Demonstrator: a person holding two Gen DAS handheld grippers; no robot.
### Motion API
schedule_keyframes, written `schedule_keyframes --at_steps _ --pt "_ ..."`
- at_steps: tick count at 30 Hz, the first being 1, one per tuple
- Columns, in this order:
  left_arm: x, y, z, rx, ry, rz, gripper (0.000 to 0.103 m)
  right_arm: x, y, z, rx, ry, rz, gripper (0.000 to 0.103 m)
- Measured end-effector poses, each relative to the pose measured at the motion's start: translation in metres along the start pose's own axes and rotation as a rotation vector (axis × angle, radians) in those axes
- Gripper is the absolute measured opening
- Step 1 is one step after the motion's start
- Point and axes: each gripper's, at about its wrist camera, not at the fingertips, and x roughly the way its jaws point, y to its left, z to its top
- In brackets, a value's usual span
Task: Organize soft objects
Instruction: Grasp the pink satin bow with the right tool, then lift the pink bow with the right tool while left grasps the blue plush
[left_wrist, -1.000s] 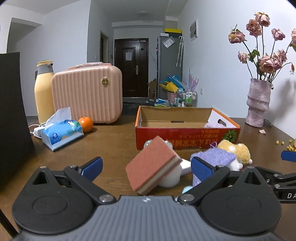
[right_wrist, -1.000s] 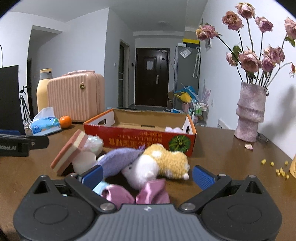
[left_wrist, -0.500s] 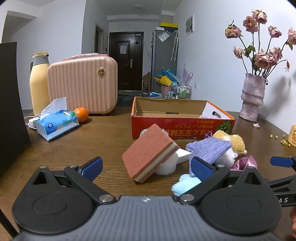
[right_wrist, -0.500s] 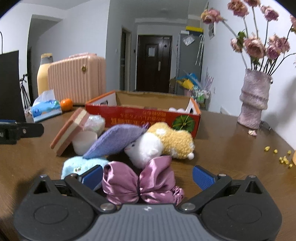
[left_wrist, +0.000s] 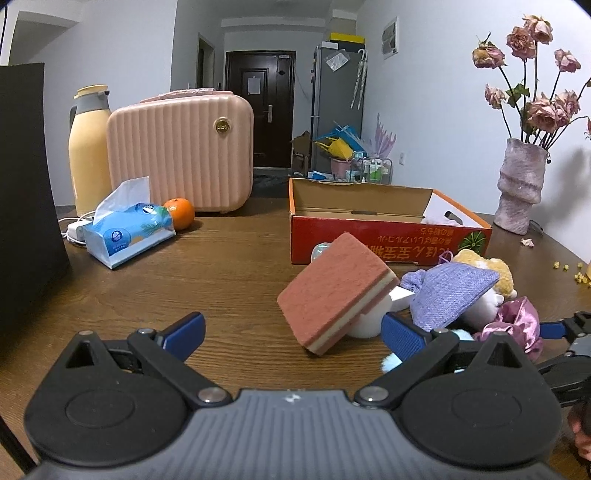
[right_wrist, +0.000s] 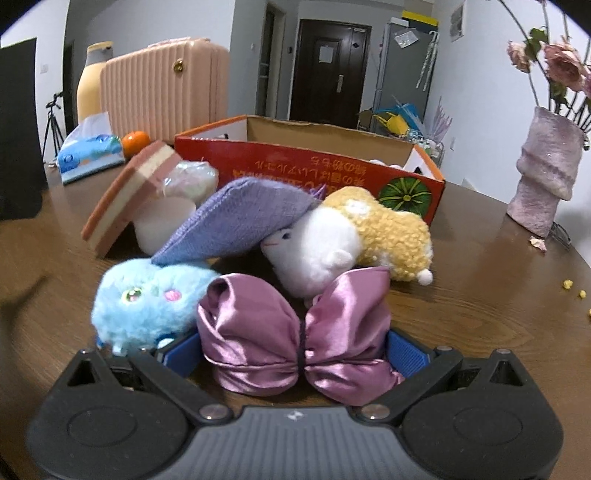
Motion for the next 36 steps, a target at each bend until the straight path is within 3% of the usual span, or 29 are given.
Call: schedule_keyframes --at_steps 4,17,22,36 --pt "0.000 0.001 -0.001 -0.002 0.003 -0.008 0.103 0.003 -0.001 0.001 0.006 0.005 0.027 0.101" --pt "0.007 0.000 -0.003 -0.008 0.028 0.004 0.103 -0.008 -0.008 0.001 0.027 -0.030 0.069 0.053" --pt "0.008 -0.002 -0.004 -0.003 0.026 0.013 0.103 -0.019 -0.012 0.001 0.034 -0.075 0.071 0.048" --pt "0.014 -0.022 -0.006 0.033 0.042 -0.015 0.103 -0.043 -0.028 0.004 0.070 -0.167 0.059 0.048"
